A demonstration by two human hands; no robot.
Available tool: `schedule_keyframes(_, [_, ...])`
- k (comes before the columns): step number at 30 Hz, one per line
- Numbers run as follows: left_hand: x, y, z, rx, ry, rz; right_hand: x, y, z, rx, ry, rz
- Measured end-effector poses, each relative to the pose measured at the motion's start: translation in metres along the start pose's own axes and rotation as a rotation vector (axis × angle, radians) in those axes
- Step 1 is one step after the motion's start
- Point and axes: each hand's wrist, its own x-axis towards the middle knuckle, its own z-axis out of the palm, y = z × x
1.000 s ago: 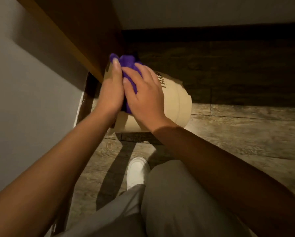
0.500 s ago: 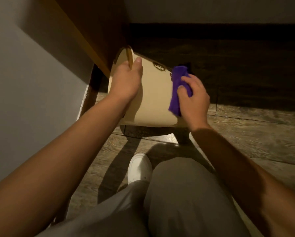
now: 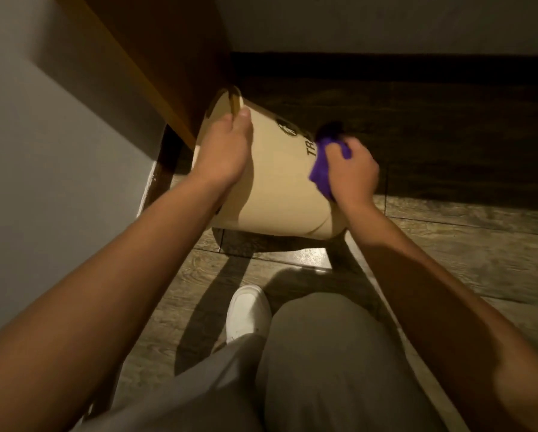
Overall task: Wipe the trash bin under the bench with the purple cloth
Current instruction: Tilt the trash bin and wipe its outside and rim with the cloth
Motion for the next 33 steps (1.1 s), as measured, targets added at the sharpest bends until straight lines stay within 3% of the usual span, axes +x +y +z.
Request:
schedule_keyframes(3, [-0.012, 0.003, 0.013, 0.032, 0.005, 0.072, -0.003, 0.024, -0.019, 0.042, 0.023, 0.134])
schedule_keyframes(5, [-0.024, 0.002, 0.026, 0.082, 0.032, 0.112, -0.020, 0.024, -0.022, 0.074, 0.059, 0.113])
schedule_keyframes(10, [-0.014, 0.035, 0.021, 0.019, -0.085, -0.012, -0.061, -0.022, -0.011, 0.162, 0.044, -0.224])
schedule_keyframes(12, [-0.014, 0.042, 0.002, 0.071, -0.166, 0.153, -0.056, -0.035, -0.007, 0.221, 0.076, -0.241])
schedule_keyframes(15, [-0.033, 0.004, -0.013, 0.497, -0.193, 0.442, -0.036, -0.031, -0.009, 0.251, 0.081, -0.094])
schedule_keyframes(18, [-0.050, -0.038, -0.008, 0.723, -0.114, 0.532, -0.039, -0.013, -0.001, 0.198, 0.046, -0.053])
schedule_keyframes(21, [-0.043, -0.047, 0.006, 0.728, -0.024, 0.614, -0.051, -0.009, 0.015, 0.226, 0.022, -0.054])
schedule_keyframes(25, [-0.043, -0.059, 0.016, 0.480, -0.348, 0.382, -0.055, -0.020, 0.025, 0.253, -0.060, -0.065])
schedule_keyframes(27, [-0.044, -0.063, 0.008, 0.553, -0.462, 0.325, -0.055, -0.021, 0.026, 0.264, -0.088, -0.055])
schedule_keyframes(29, [-0.043, -0.066, 0.000, 0.724, -0.468, 0.340, -0.054, -0.018, 0.026, 0.276, -0.101, -0.045])
schedule_keyframes(31, [-0.045, -0.063, -0.005, 0.934, -0.385, 0.408, -0.054, -0.014, 0.025, 0.292, -0.112, -0.024])
schedule_keyframes(33, [-0.050, -0.052, -0.006, 1.003, -0.303, 0.483, -0.053, -0.016, 0.021, 0.361, -0.107, 0.015])
